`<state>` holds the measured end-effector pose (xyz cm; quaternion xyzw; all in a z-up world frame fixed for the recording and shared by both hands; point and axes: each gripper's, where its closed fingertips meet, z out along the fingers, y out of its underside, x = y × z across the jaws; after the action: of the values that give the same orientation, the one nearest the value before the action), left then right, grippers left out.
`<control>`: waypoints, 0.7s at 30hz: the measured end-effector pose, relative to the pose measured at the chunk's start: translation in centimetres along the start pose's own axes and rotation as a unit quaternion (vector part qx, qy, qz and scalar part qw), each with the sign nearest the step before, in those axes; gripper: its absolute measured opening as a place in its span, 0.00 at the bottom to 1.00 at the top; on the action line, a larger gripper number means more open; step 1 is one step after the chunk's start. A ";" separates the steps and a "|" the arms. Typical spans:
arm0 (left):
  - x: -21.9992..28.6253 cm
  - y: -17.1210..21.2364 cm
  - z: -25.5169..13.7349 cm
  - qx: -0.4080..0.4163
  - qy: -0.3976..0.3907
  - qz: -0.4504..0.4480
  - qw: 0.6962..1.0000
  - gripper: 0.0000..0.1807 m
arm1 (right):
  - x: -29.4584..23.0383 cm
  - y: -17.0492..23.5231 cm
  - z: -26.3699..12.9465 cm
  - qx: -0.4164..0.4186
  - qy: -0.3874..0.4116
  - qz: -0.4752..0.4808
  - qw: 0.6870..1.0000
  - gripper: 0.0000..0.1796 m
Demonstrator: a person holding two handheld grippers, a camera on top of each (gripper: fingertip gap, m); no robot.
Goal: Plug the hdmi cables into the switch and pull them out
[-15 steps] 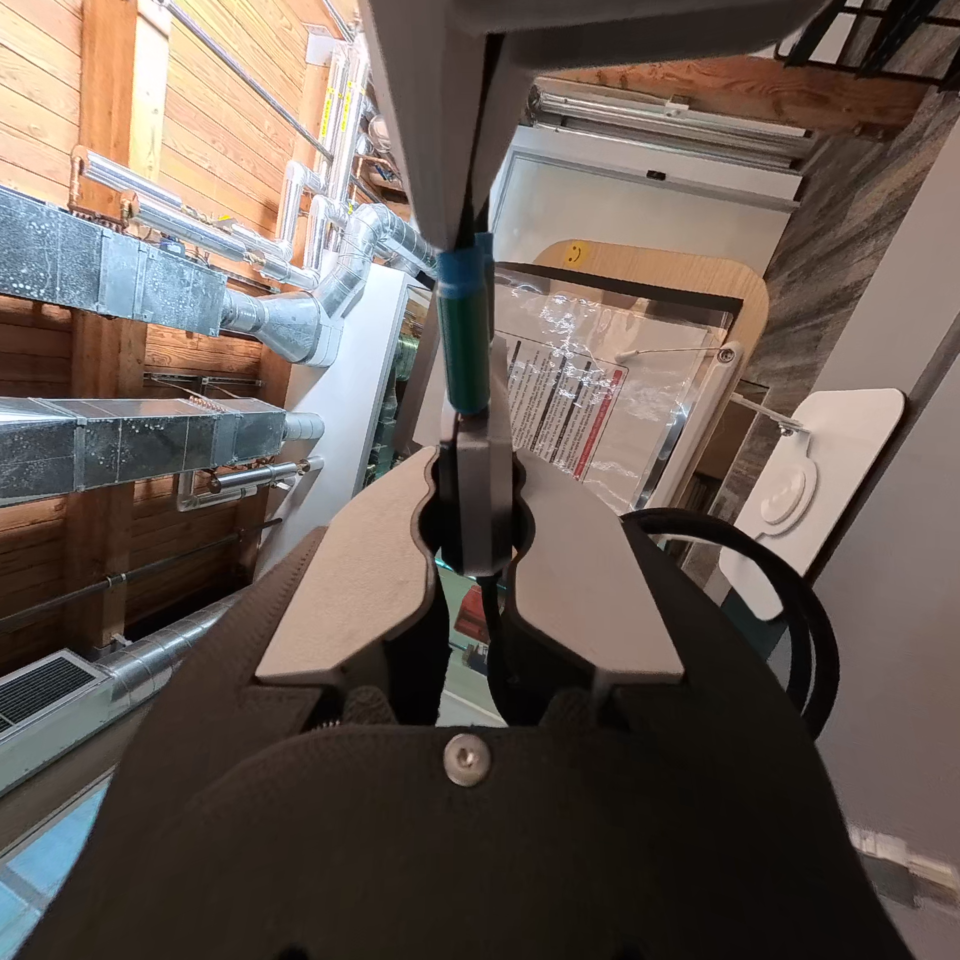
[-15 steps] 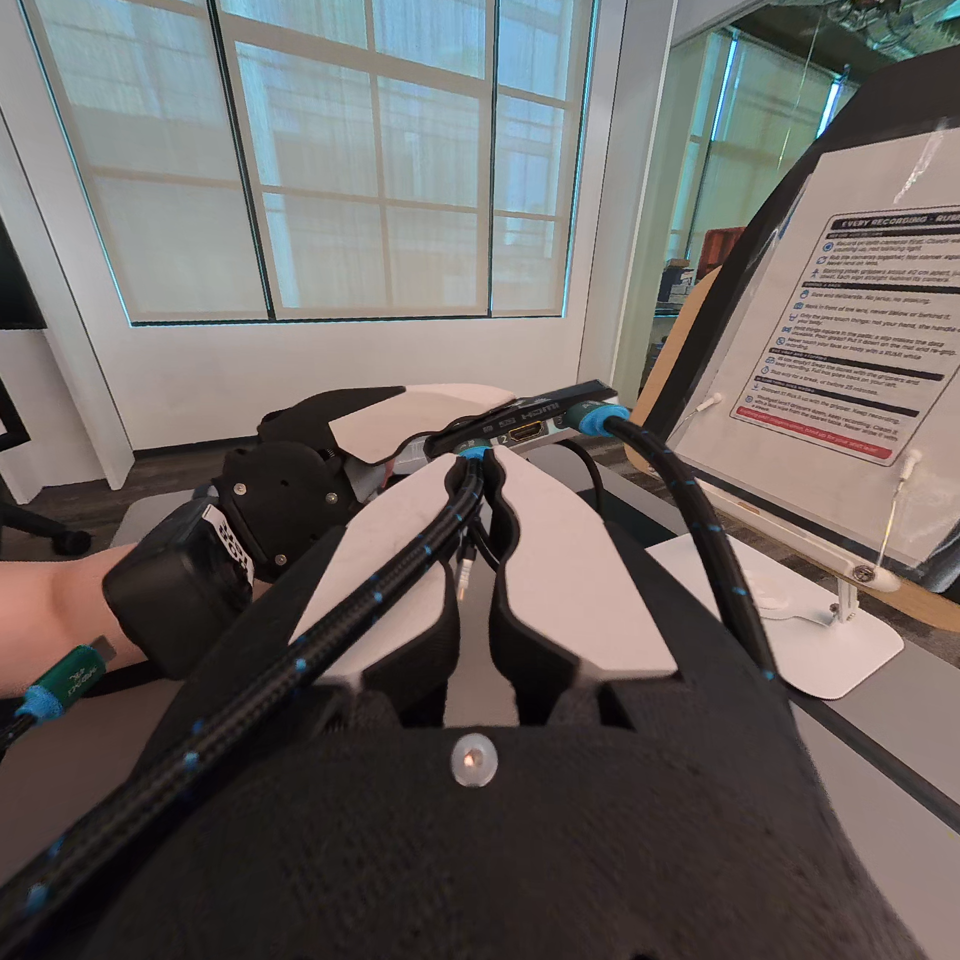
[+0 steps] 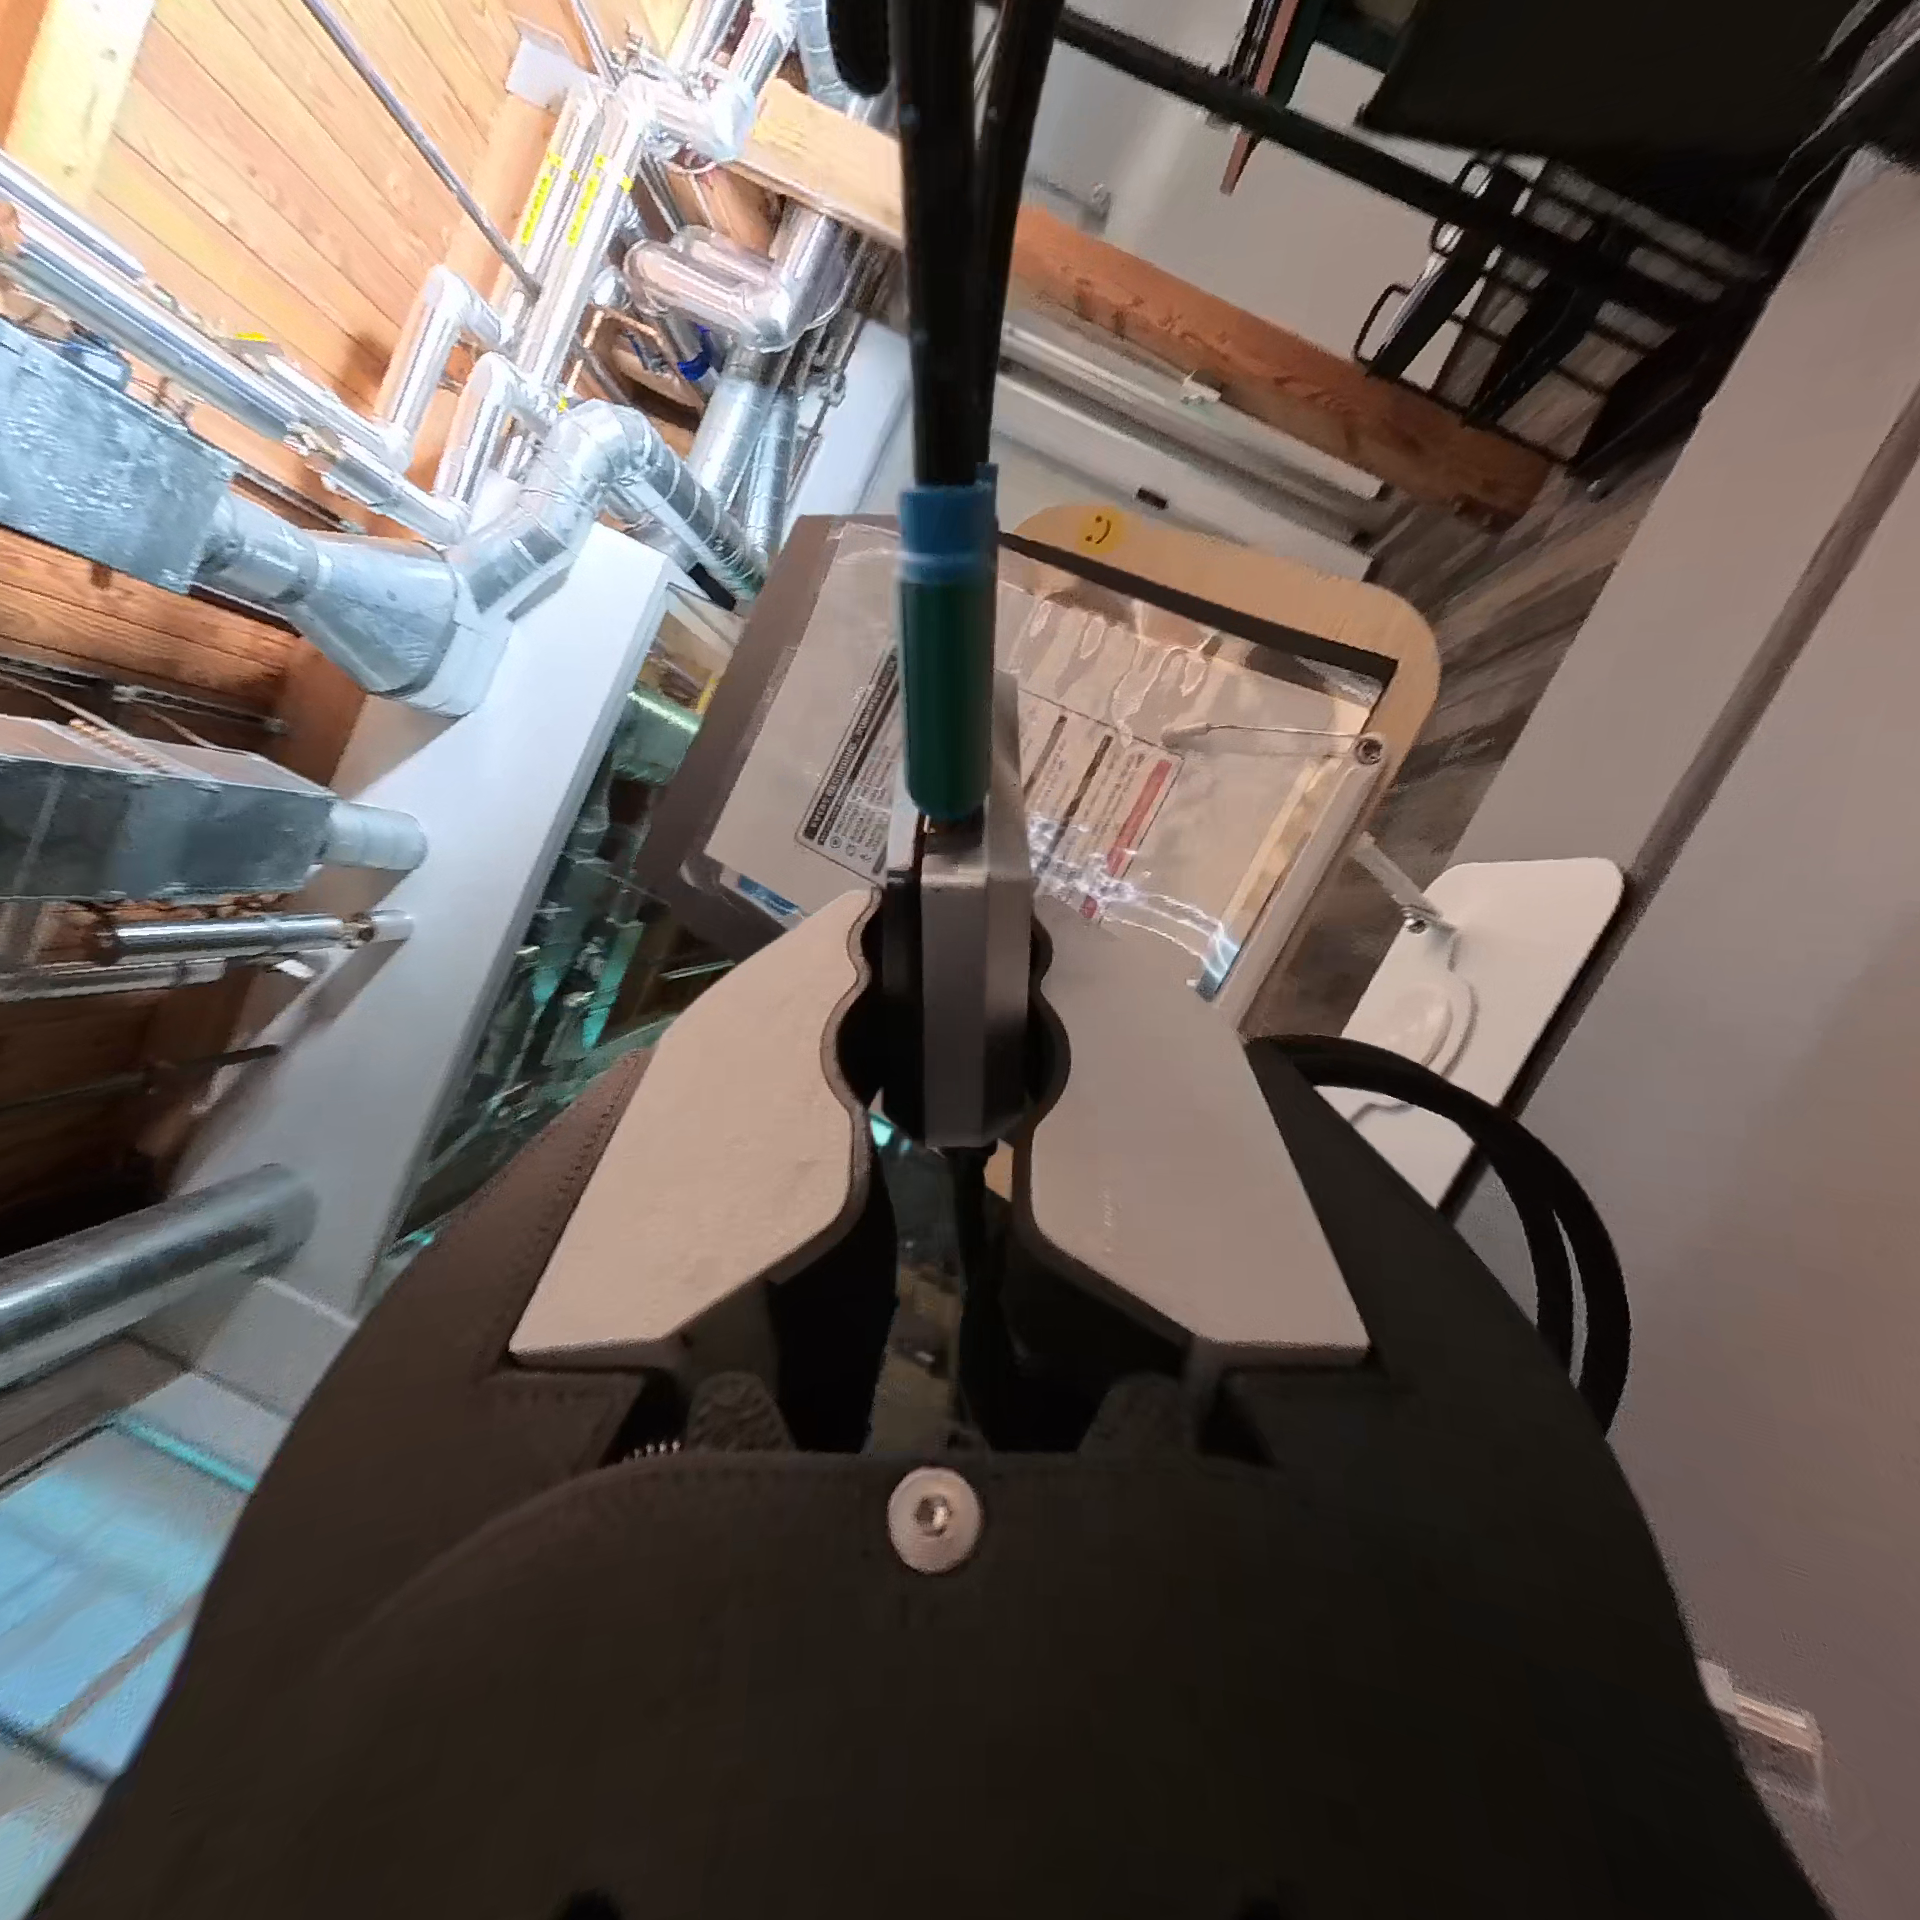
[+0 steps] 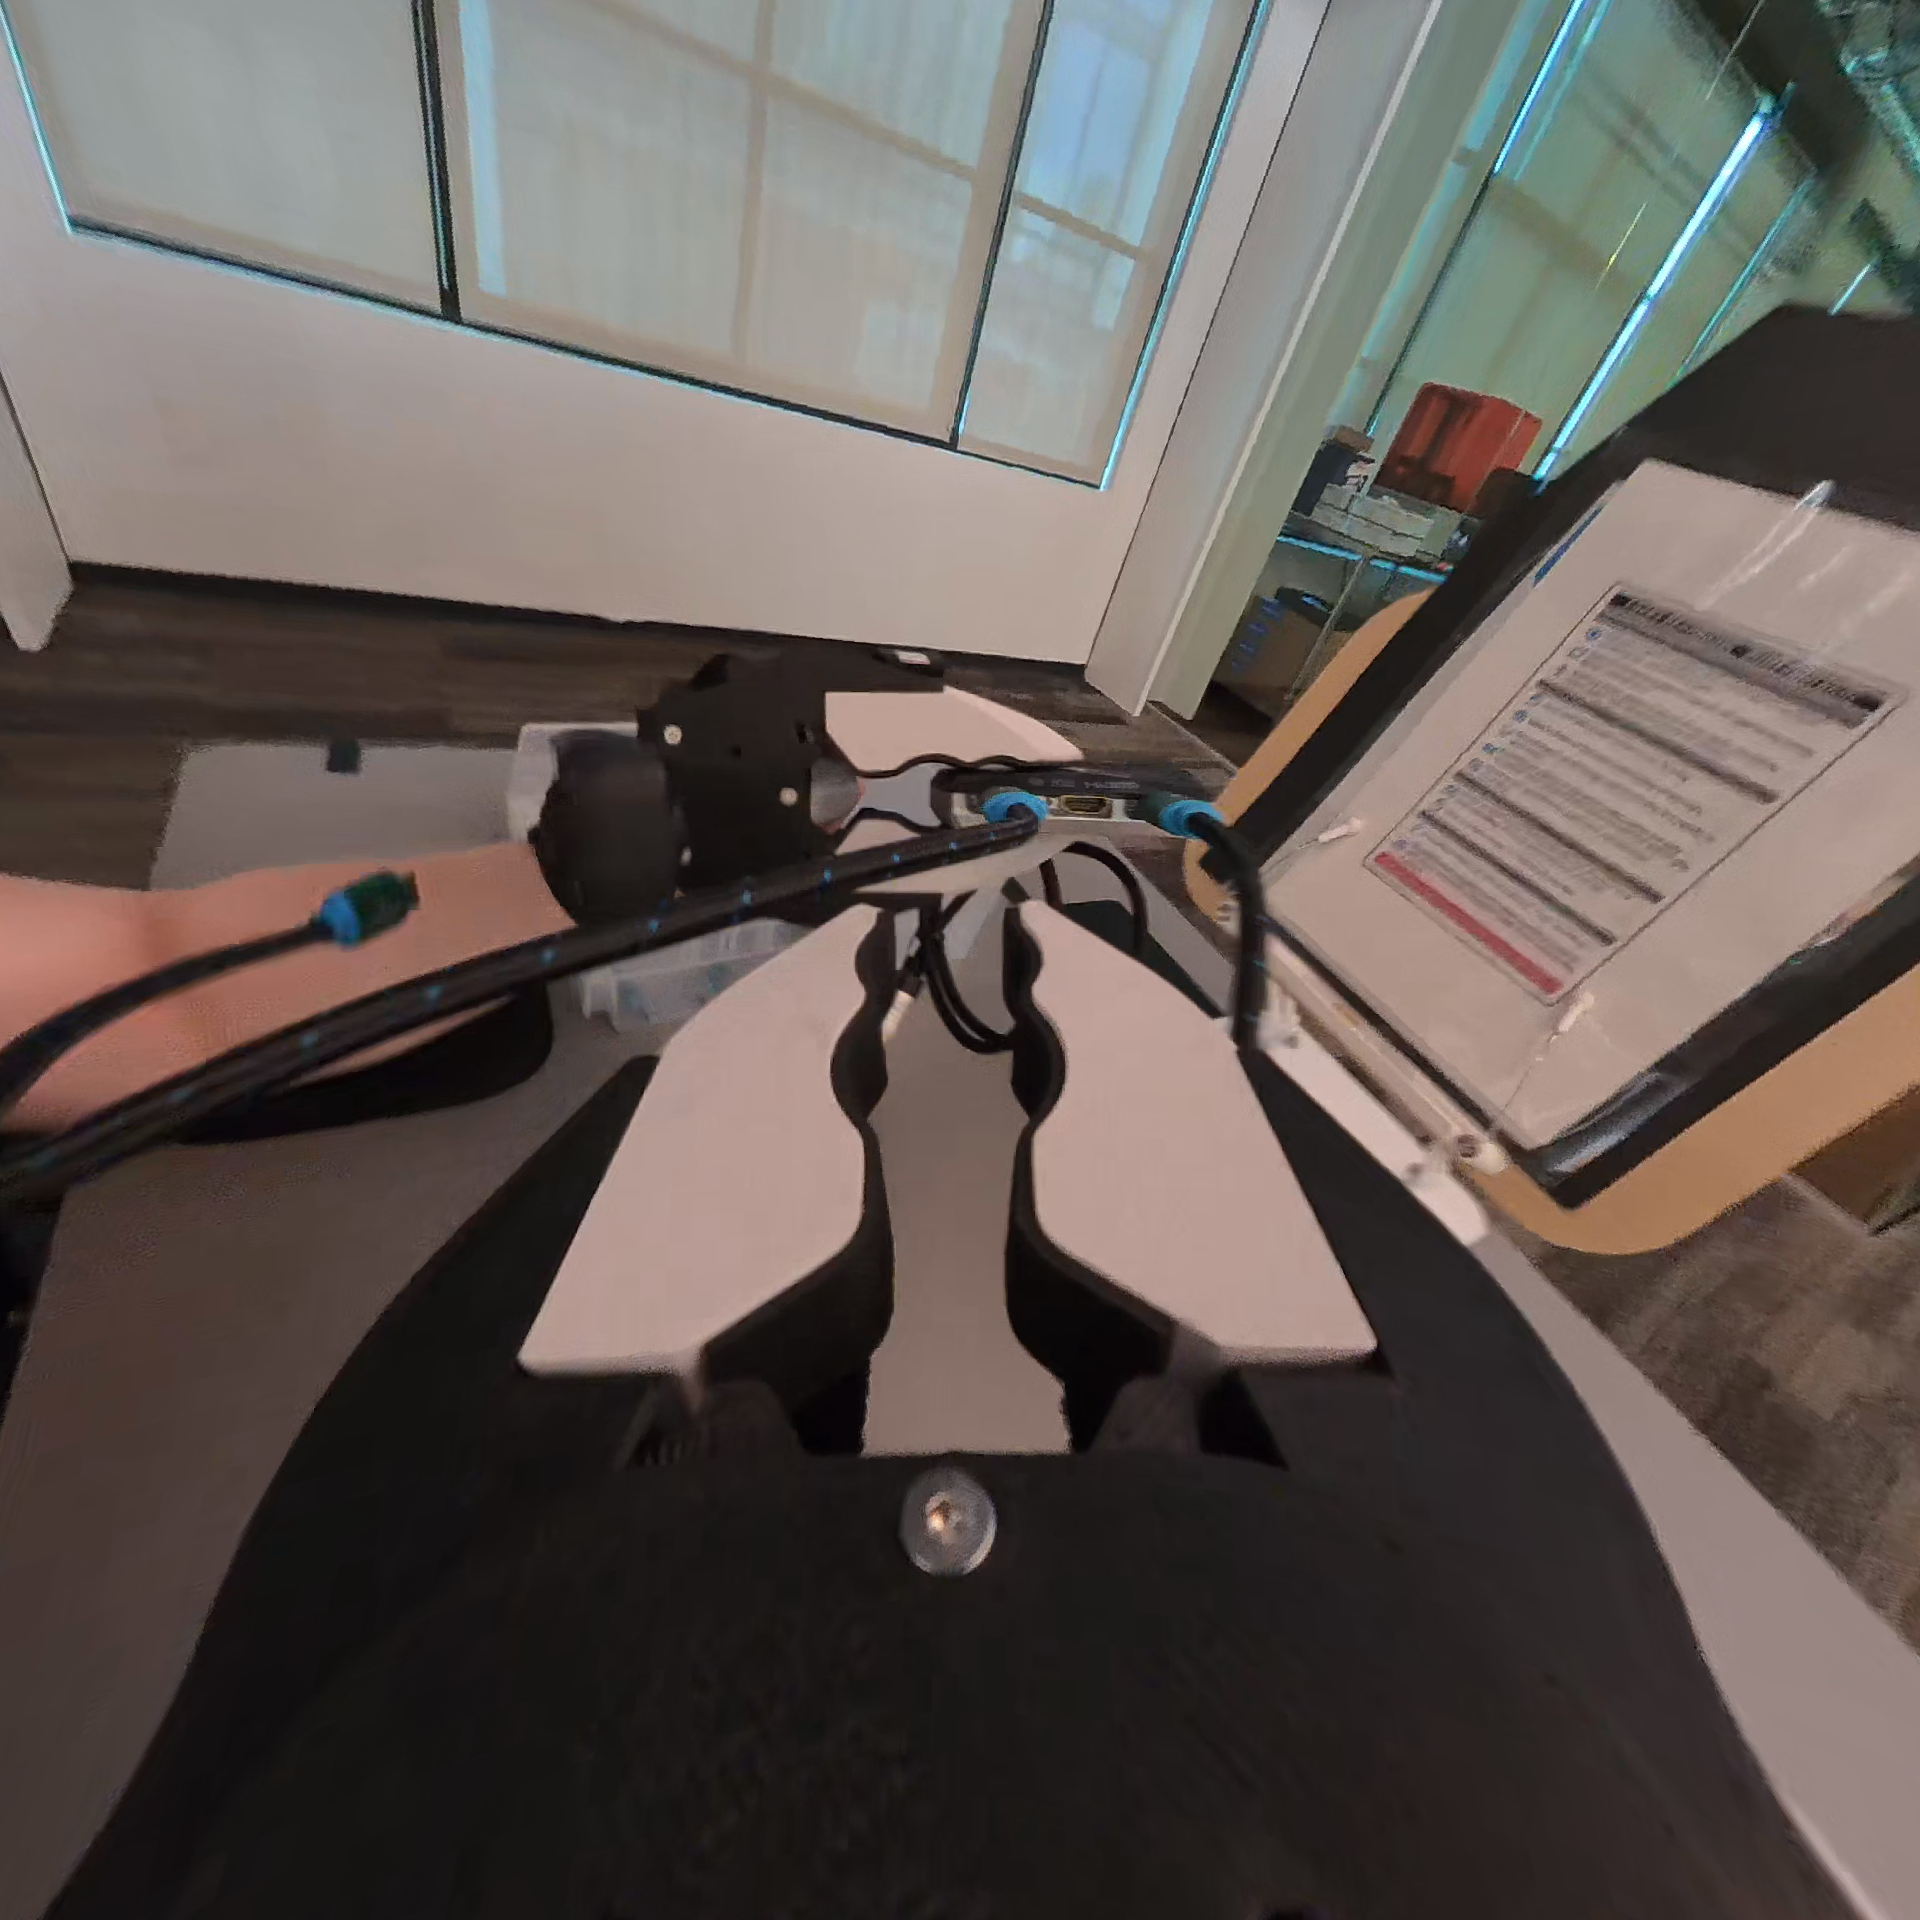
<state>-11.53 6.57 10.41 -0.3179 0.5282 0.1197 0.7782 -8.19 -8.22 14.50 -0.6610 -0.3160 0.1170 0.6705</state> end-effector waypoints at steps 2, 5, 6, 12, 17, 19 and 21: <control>-0.1 0.0 -0.3 0.023 0.017 -0.015 0.999 0.12 | 0.0 -1.4 -2.1 0.017 0.007 -0.053 0.998 0.11; 0.1 -1.4 -1.2 0.085 0.055 -0.056 0.993 0.12 | 0.8 -4.1 -5.8 0.112 0.015 -0.114 0.987 0.11; 0.2 -2.6 -1.8 0.118 0.072 -0.075 0.988 0.12 | 1.3 -4.7 -7.0 0.149 0.016 -0.124 0.981 0.11; 1.1 -9.1 -5.0 0.254 0.173 -0.164 0.937 0.12 | 5.0 -0.5 -6.4 0.194 -0.014 -0.109 0.975 0.18; 3.1 -12.3 -7.5 0.321 0.286 -0.211 0.878 0.12 | 0.9 3.4 -0.4 0.106 -0.064 -0.215 0.969 0.27; 3.8 -12.6 -8.0 0.324 0.318 -0.217 0.864 0.12 | -1.3 3.8 0.5 0.089 -0.095 -0.244 0.961 0.25; 4.4 -12.8 -8.3 0.325 0.343 -0.221 0.853 0.12 | -2.6 3.8 1.0 0.085 -0.112 -0.255 0.957 0.22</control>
<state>-9.20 -9.10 9.16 -0.1759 0.6859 -0.3512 0.6125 -9.83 -8.57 10.11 -0.4818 -0.5357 0.0416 0.6923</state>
